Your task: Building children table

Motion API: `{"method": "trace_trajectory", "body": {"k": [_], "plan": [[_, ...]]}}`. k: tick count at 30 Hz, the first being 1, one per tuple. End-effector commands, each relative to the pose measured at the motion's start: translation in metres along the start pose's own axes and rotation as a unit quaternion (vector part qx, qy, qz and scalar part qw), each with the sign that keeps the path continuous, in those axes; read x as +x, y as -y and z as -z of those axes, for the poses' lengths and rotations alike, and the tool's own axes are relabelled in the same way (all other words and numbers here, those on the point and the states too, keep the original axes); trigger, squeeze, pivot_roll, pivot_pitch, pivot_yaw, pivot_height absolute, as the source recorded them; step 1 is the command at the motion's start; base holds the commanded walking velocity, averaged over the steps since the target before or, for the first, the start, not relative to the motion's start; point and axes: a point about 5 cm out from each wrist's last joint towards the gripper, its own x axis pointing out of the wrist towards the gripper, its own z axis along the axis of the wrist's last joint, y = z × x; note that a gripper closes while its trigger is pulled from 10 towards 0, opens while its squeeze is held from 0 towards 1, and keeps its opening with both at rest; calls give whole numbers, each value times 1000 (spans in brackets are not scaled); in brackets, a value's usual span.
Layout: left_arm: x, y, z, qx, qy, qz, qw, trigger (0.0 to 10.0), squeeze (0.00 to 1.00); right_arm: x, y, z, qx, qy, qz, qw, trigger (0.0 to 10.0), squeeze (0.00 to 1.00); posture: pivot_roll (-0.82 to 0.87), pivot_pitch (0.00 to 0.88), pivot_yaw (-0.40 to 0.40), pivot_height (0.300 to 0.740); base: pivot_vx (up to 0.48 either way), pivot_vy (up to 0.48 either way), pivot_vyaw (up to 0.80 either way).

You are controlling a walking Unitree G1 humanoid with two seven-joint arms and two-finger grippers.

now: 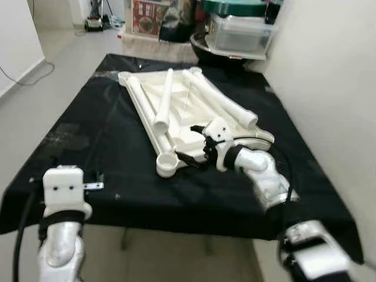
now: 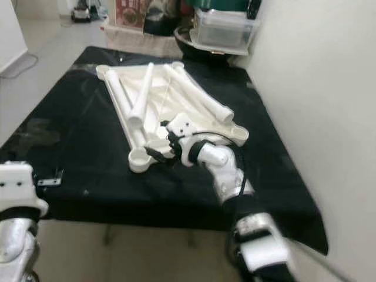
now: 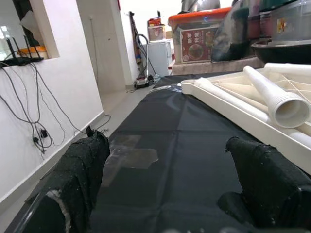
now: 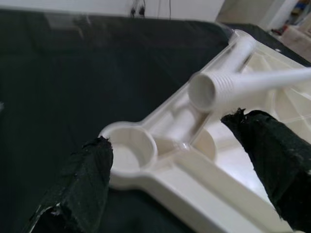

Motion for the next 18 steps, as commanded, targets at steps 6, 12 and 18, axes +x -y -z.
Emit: {"method": "trace_trajectory", "body": {"k": [6, 12, 18], "plan": [[-5, 1, 2, -1, -1, -2, 1000, 10000, 0, 20, 25, -12, -83, -69, -6, 994, 10000, 0, 237, 0, -172, 740, 0, 0, 0], [-10, -1, 1, 3, -2, -9, 1000, 10000, 0, 30, 20, -10, -117, -107, -15, 987, 10000, 0, 274, 0, -194, 740, 0, 0, 0], [-11, -2, 1, 6, -2, -10, 1000, 10000, 0, 33, 13, -2, -122, -137, -26, 983, 10000, 0, 274, 0, -194, 740, 0, 0, 0]]}}
